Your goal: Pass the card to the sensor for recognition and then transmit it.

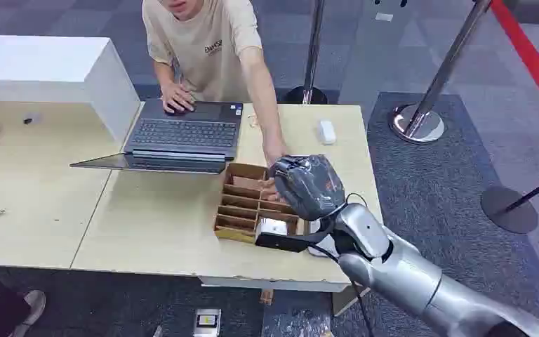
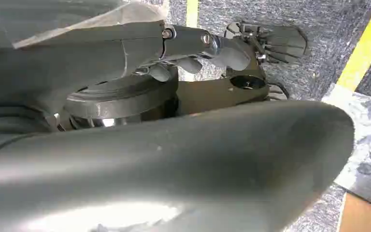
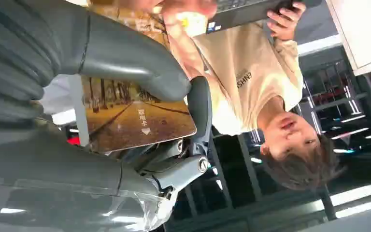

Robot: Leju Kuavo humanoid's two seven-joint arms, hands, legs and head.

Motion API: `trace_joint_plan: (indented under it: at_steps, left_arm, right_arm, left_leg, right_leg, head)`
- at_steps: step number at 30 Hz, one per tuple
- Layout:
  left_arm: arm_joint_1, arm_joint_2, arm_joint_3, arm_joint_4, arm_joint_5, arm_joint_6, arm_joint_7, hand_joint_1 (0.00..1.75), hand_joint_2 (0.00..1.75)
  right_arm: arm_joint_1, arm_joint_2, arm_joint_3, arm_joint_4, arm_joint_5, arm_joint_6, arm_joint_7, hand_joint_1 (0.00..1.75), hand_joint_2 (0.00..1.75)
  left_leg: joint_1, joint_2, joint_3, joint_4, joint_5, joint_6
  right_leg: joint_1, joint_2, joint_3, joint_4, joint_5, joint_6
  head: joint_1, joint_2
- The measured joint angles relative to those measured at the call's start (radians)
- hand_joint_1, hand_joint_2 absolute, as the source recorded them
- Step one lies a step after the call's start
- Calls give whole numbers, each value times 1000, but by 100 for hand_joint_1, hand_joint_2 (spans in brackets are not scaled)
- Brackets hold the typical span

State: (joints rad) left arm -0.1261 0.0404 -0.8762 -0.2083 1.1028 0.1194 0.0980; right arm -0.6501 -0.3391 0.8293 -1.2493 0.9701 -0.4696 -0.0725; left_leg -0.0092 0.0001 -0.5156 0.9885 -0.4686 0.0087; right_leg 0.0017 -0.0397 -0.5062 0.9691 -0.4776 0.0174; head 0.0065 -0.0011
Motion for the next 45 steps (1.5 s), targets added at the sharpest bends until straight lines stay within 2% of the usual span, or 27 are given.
trace_joint_plan:
  at_steps: [6, 9, 15, 21, 29, 35, 39, 45]
  left_arm:
    - [0, 0, -1, 0, 0, 0, 0, 0, 0]
    - [0, 0, -3, 0, 5, 1, -4, 0, 0]
    - [4, 0, -8, 0, 15, 3, -14, 0, 0]
    - [14, 0, -10, 0, 22, 6, -23, 0, 0]
    - [14, 0, -15, 0, 22, 6, -23, 0, 0]
    - [15, 0, -16, 0, 22, 10, -26, 0, 0]
    - [14, 0, -16, 0, 25, 11, -24, 0, 0]
    - [14, -1, -18, 0, 26, 18, -24, 0, 0]
  right_arm:
    - [19, 0, -5, 4, -52, -24, -2, 175, 175]
    - [41, -1, -21, 8, -133, -52, -19, 175, 175]
    - [110, -4, -97, 48, -368, -91, -116, 175, 175]
    - [169, -10, -180, 138, -530, -87, -211, 175, 175]
    - [199, -6, -251, 267, -582, -74, -248, 175, 175]
    - [215, 2, -285, 400, -624, -85, -300, 175, 175]
    - [230, 22, -303, 496, -655, -81, -332, 175, 175]
    - [231, 66, -321, 615, -680, -46, -344, 175, 175]
  left_leg:
    - [0, 0, 0, 0, 0, 0]
    - [0, 0, 0, 0, 0, 0]
    - [0, 0, 0, 0, 0, 0]
    - [0, 0, 0, 0, 0, 0]
    - [0, 0, -1, 0, 0, 0]
    - [0, 0, -1, 0, 0, 0]
    - [0, 0, -1, 0, 0, 0]
    - [0, 0, 0, 0, 0, 0]
  right_leg:
    - [0, 0, 0, 0, 0, 0]
    - [0, 0, 0, 0, 0, 0]
    - [0, 0, 0, 0, 0, 0]
    - [0, 0, 0, -1, 0, 0]
    - [0, 0, -1, -1, 0, 0]
    - [0, 0, -1, -1, 0, 0]
    - [0, 0, -1, -1, 0, 0]
    - [0, 0, -1, -1, 0, 0]
  head:
    - [0, 0]
    - [0, 0]
    - [0, 0]
    - [0, 0]
    - [0, 0]
    - [0, 0]
    - [0, 0]
    - [0, 0]
